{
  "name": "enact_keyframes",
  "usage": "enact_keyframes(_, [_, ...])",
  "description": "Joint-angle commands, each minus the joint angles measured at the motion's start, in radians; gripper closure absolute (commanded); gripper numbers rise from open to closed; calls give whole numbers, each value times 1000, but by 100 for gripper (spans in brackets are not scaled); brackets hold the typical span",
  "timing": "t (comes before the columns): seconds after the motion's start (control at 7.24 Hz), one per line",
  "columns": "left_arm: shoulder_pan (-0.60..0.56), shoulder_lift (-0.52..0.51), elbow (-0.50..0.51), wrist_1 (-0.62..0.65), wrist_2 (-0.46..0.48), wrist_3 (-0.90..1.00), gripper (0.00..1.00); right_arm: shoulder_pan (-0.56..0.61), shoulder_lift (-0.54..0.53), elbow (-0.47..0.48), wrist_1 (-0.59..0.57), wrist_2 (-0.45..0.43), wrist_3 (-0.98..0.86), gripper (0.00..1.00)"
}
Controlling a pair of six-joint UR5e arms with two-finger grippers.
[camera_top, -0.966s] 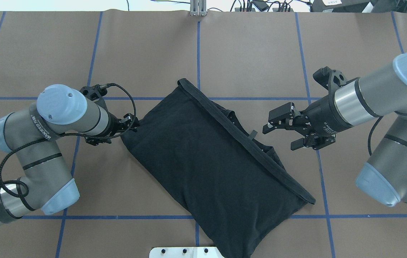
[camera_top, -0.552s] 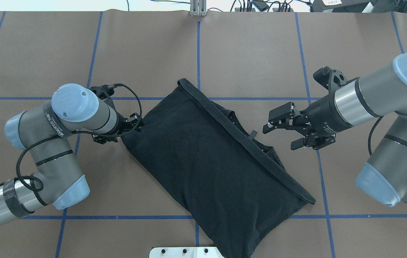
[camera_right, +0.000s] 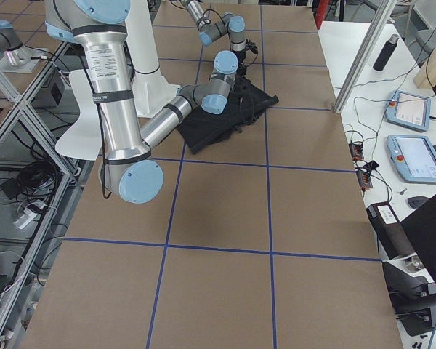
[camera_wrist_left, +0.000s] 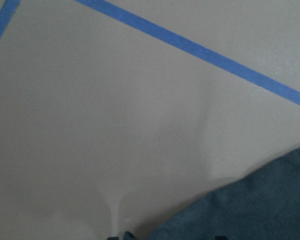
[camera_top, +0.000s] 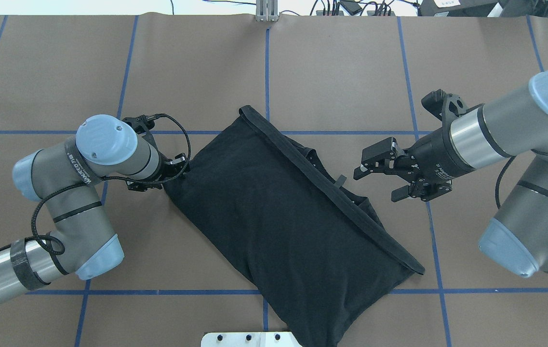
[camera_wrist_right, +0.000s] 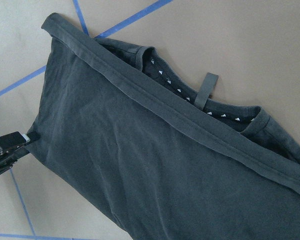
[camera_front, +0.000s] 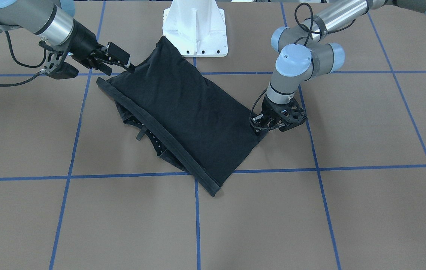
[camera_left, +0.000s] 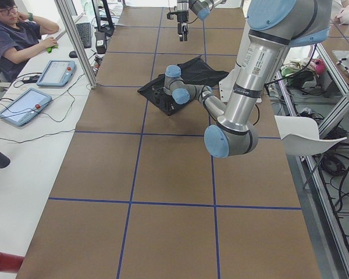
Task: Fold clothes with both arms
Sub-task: 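Grasp the shirt corner nearest the left gripper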
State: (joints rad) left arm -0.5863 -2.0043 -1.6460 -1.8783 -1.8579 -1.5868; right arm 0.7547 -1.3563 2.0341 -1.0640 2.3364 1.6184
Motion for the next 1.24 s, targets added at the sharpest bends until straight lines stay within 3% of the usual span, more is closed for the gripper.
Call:
enact_keyframes(0.0, [0, -1, 2, -1, 0, 1, 51, 0, 0, 0, -1, 1, 0, 0])
enact_keyframes(0.14, [0, -1, -3, 1, 3, 1, 78, 0, 0, 0, -1, 1, 0, 0])
enact_keyframes(0.28, [-1, 4, -15, 1, 5, 1, 100, 0, 0, 0, -1, 1, 0, 0])
enact_keyframes(0.69, [-7, 9, -80, 7, -7, 1, 100, 6, -1, 0, -1, 3, 0, 0])
enact_keyframes(1.1, [-81, -14, -39, -1, 3, 4, 100, 18, -1, 5, -1, 9, 0, 0])
